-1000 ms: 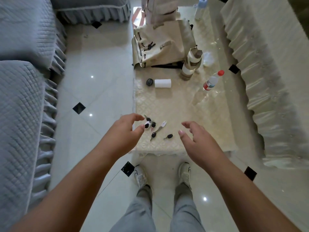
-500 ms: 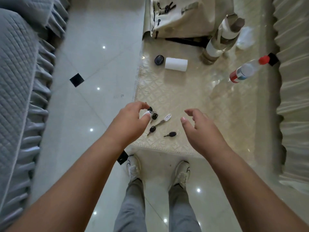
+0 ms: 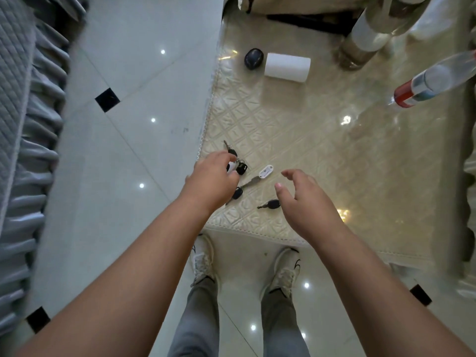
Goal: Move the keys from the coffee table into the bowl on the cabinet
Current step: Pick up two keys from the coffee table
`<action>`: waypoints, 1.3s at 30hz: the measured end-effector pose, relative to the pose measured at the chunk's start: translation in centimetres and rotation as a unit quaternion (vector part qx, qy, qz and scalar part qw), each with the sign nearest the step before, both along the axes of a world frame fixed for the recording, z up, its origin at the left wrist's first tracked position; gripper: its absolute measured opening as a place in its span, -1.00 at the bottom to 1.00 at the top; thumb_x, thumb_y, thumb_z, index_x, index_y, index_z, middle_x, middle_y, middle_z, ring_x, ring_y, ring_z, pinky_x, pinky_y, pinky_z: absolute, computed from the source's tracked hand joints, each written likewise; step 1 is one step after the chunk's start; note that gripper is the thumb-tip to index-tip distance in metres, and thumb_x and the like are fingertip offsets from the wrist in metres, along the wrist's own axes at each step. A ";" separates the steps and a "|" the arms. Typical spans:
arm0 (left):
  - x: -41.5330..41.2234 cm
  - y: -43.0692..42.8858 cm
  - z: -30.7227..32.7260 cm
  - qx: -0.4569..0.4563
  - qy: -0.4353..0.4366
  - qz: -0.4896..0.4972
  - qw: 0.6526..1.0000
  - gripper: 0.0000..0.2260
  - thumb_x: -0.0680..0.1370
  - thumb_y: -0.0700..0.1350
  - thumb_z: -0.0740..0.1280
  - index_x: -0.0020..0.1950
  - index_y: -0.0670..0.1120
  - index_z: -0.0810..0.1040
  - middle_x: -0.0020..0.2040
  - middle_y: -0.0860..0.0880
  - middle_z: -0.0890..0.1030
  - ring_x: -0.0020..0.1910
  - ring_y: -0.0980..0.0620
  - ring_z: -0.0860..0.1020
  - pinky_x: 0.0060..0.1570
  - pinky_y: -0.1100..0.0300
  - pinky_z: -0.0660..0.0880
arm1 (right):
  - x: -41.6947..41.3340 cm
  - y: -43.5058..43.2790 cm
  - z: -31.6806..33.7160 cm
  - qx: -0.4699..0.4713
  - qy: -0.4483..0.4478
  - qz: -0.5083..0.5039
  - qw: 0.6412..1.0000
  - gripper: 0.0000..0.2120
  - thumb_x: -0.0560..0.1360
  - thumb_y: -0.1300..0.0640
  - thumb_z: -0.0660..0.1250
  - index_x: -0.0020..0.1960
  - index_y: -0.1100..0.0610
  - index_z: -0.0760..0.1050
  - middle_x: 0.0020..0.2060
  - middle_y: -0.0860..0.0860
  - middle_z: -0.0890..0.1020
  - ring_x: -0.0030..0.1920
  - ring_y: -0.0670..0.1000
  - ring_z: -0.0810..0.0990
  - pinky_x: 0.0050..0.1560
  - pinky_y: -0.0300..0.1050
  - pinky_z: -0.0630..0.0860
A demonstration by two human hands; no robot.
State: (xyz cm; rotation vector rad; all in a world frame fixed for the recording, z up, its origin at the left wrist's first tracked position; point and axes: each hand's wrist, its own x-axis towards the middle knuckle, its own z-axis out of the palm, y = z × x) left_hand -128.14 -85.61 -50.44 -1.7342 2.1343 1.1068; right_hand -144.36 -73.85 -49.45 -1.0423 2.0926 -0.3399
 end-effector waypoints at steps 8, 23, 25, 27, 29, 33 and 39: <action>-0.6 -0.1 -6.9 0.033 -0.056 -0.032 0.997 -0.52 0.55 0.00 0.18 0.49 0.16 0.33 0.56 0.19 0.17 0.51 -0.03 0.10 0.40 -0.22 0.16 | 0.9 -0.6 -3.4 0.008 -0.004 0.009 1.000 -0.58 0.61 -0.11 0.16 0.42 0.01 0.35 0.34 0.02 0.46 0.14 0.03 0.54 0.07 -0.09 0.41; -2.2 -0.4 -11.0 0.012 -0.103 -0.084 0.991 -0.50 0.50 0.04 0.18 0.46 0.06 0.37 0.51 0.18 0.26 0.40 -0.03 0.17 0.23 -0.09 0.24 | 0.4 -2.5 -5.1 0.001 -0.011 0.010 1.000 -0.59 0.61 -0.12 0.15 0.41 -0.01 0.35 0.34 -0.01 0.46 0.22 0.00 0.50 0.05 -0.15 0.34; -2.3 -0.2 -10.9 0.008 -0.094 -0.071 0.993 -0.51 0.50 0.03 0.21 0.43 0.03 0.41 0.49 0.16 0.29 0.40 -0.03 0.17 0.23 -0.07 0.24 | 0.2 -2.4 -5.1 0.002 -0.010 0.007 1.000 -0.59 0.62 -0.12 0.15 0.41 -0.01 0.35 0.35 -0.02 0.45 0.25 -0.01 0.49 0.06 -0.17 0.33; -2.1 -0.1 -10.7 0.001 -0.073 -0.043 0.996 -0.53 0.50 0.01 0.23 0.42 0.02 0.44 0.48 0.15 0.32 0.42 -0.01 0.17 0.27 -0.05 0.23 | 0.2 -2.3 -5.0 0.002 -0.011 0.005 1.000 -0.60 0.62 -0.12 0.15 0.41 -0.02 0.35 0.35 -0.03 0.45 0.25 -0.02 0.49 0.06 -0.17 0.32; -2.0 0.0 -10.1 -0.018 -0.042 -0.020 0.999 -0.54 0.51 -0.01 0.25 0.42 0.03 0.45 0.46 0.15 0.35 0.43 0.00 0.17 0.31 -0.04 0.21 | 0.2 -2.2 -4.9 -0.001 -0.009 0.004 1.000 -0.60 0.61 -0.12 0.15 0.41 -0.02 0.36 0.35 -0.04 0.45 0.25 -0.02 0.48 0.07 -0.16 0.33; -1.2 0.4 -8.4 -0.077 0.045 0.026 0.996 -0.62 0.53 -0.05 0.30 0.35 0.03 0.54 0.36 0.17 0.46 0.39 0.03 0.27 0.34 0.03 0.26 | 0.4 -2.2 -4.6 -0.009 -0.007 0.002 1.000 -0.59 0.61 -0.13 0.15 0.40 -0.02 0.36 0.35 -0.03 0.45 0.26 -0.02 0.48 0.09 -0.14 0.37; -0.2 0.5 -5.3 -0.176 0.174 0.095 0.964 -0.81 0.51 -0.13 0.44 0.12 -0.06 0.70 0.14 0.11 0.63 0.11 0.17 0.57 0.20 0.25 0.45 | 1.3 -2.1 -3.8 -0.032 -0.012 -0.009 0.999 -0.58 0.60 -0.13 0.17 0.42 -0.04 0.32 0.36 -0.06 0.45 0.31 -0.04 0.43 0.17 -0.09 0.41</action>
